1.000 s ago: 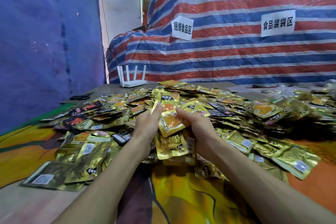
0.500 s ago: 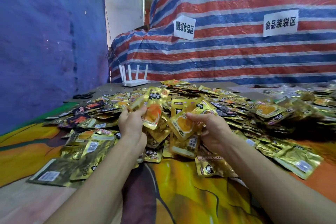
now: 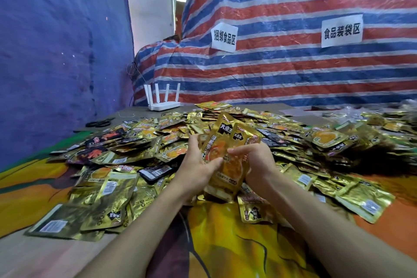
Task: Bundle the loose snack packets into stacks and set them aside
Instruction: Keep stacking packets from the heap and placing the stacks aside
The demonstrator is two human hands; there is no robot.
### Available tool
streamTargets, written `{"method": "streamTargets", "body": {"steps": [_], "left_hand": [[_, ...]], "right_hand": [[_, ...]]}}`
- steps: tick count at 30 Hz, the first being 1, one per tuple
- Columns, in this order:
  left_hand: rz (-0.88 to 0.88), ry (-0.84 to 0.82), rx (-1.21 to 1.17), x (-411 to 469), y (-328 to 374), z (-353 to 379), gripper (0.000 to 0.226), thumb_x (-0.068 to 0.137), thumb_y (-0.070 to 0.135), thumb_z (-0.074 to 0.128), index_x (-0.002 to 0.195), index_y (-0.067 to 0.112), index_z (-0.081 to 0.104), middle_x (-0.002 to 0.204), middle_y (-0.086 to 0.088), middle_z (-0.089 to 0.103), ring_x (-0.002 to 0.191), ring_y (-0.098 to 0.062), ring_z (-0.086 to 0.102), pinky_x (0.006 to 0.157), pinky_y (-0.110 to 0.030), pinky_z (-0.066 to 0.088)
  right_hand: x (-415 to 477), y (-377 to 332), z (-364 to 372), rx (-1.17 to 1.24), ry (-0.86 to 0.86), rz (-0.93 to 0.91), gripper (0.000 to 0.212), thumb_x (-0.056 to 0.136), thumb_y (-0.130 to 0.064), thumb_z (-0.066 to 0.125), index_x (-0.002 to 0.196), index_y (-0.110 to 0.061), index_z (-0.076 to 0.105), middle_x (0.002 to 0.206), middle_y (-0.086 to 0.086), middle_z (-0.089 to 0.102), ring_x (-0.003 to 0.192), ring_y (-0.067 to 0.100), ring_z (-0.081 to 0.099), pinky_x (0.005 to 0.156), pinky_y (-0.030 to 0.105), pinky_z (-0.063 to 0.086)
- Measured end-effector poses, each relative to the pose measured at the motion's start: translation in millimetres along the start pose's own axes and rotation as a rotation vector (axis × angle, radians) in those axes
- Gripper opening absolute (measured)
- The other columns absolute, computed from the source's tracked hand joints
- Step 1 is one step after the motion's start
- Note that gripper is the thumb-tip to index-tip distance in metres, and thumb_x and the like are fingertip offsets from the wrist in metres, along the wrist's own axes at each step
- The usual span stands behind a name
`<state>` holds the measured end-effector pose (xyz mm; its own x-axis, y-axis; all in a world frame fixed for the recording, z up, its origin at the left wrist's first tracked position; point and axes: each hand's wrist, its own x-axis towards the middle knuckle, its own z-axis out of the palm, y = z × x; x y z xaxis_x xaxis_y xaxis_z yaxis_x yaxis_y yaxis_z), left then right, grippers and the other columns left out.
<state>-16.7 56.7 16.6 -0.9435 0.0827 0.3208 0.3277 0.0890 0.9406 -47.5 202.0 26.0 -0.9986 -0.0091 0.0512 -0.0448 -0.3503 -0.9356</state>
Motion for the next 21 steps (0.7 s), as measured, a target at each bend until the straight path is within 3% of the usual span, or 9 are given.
{"method": "streamTargets", "body": {"steps": [2, 4, 6, 10, 12, 17, 21], "left_hand": [[-0.016, -0.006, -0.012, 1.6, -0.1, -2.1, 0.055, 0.094, -0.002, 0.064, 0.113, 0.042, 0.037, 0.11, 0.001, 0.059, 0.086, -0.021, 0.075, 0.067, -0.045, 0.063], [-0.035, -0.056, -0.013, 0.5, 1.6, -1.8, 0.06, 0.094, -0.004, 0.062, 0.131, 0.03, 0.031, 0.113, -0.007, 0.063, 0.09, -0.023, 0.075, 0.07, -0.045, 0.063], [-0.036, -0.113, 0.063, -1.4, 0.6, 1.3, 0.074, 0.096, 0.003, 0.062, 0.147, 0.033, 0.018, 0.124, -0.006, 0.061, 0.102, -0.022, 0.071, 0.081, -0.043, 0.062], [0.094, -0.06, 0.256, -1.6, -2.3, 9.4, 0.091, 0.091, 0.024, 0.062, 0.157, 0.046, 0.004, 0.159, 0.008, 0.024, 0.145, -0.017, 0.03, 0.117, -0.043, 0.036], [0.169, -0.006, 0.308, -1.6, -3.2, 11.9, 0.087, 0.096, 0.017, 0.062, 0.158, 0.043, 0.007, 0.158, 0.015, 0.018, 0.146, -0.01, 0.021, 0.117, -0.032, 0.031], [0.195, 0.135, 0.362, -2.1, -6.8, 17.8, 0.077, 0.091, 0.004, 0.067, 0.156, 0.027, 0.032, 0.132, 0.0, 0.036, 0.131, -0.022, 0.042, 0.107, -0.039, 0.048], [0.216, 0.162, 0.37, -4.4, -7.0, 22.8, 0.074, 0.086, -0.001, 0.07, 0.15, 0.022, 0.04, 0.134, 0.005, 0.047, 0.126, -0.011, 0.048, 0.104, -0.024, 0.047]], "right_hand": [[0.2, 1.5, 1.7, 0.005, 0.002, -0.037, 0.02, 0.075, 0.011, 0.06, 0.086, -0.004, 0.053, 0.088, 0.014, 0.068, 0.081, 0.033, 0.071, 0.08, 0.054, 0.06], [-2.6, 2.3, 4.2, 0.011, -0.032, -0.107, 0.017, 0.08, 0.006, 0.056, 0.088, -0.009, 0.056, 0.08, 0.008, 0.068, 0.073, 0.026, 0.071, 0.068, 0.046, 0.061], [-8.0, 2.3, 7.1, -0.013, -0.069, -0.22, 0.016, 0.079, -0.002, 0.058, 0.093, -0.01, 0.059, 0.08, 0.01, 0.069, 0.074, 0.026, 0.07, 0.062, 0.039, 0.06], [-15.9, 4.7, 13.6, -0.131, -0.107, -0.463, 0.045, 0.077, -0.017, 0.063, 0.122, -0.022, 0.056, 0.106, 0.007, 0.072, 0.096, 0.021, 0.072, 0.08, 0.035, 0.061], [-16.3, 7.0, 16.6, -0.2, -0.1, -0.525, 0.061, 0.081, -0.02, 0.062, 0.139, -0.027, 0.044, 0.118, 0.005, 0.067, 0.108, 0.02, 0.068, 0.093, 0.041, 0.058], [-10.7, 8.4, 17.8, -0.159, -0.058, -0.449, 0.101, 0.073, -0.025, 0.066, 0.158, -0.033, 0.011, 0.144, 0.01, 0.049, 0.125, 0.025, 0.058, 0.102, 0.049, 0.053], [-8.1, 9.9, 15.1, -0.149, -0.06, -0.42, 0.114, 0.071, -0.035, 0.075, 0.159, -0.039, 0.002, 0.148, 0.006, 0.047, 0.123, 0.019, 0.06, 0.099, 0.038, 0.055]]}}
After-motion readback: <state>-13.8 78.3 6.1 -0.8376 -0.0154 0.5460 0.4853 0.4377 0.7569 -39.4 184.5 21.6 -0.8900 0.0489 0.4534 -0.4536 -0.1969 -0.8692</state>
